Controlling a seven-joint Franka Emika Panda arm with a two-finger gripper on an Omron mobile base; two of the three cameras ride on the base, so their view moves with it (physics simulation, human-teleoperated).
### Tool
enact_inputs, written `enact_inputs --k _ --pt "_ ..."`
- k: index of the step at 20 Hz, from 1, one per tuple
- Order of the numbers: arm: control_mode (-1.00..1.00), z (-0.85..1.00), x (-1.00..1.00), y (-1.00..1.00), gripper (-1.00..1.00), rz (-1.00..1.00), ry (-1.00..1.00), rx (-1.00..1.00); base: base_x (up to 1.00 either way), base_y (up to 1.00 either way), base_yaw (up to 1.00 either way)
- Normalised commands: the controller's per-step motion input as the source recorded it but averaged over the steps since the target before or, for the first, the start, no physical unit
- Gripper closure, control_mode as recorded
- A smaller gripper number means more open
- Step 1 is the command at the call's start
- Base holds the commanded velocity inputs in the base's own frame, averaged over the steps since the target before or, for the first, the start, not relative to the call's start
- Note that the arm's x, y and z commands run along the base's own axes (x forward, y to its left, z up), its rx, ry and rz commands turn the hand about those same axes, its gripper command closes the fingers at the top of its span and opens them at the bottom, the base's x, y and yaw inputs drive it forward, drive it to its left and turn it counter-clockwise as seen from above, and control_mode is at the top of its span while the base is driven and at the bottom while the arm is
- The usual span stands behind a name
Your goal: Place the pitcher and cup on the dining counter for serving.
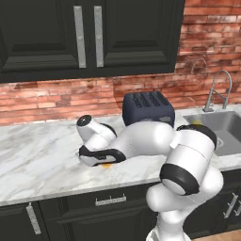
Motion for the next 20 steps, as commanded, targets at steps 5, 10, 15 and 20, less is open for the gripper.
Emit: enact_inputs --k 5,10,15,20 --pt "-1.0 0.67 -0.05 -0.26 1.0 0.0 -0.16 0.0 0.0 0.0 0.0" --pt "-1.0 0.72 -0.34 -0.37 1.0 0.06 -0.2 0.0 0.0 0.0 0.0" --pt "-1.0 0.71 -0.42 -0.34 1.0 0.17 -0.2 0.0 0.0 0.0 0.0" --pt "-1.0 0.41 -0.43 -0.83 1.0 0.23 -0.07 0.0 0.0 0.0 0.0"
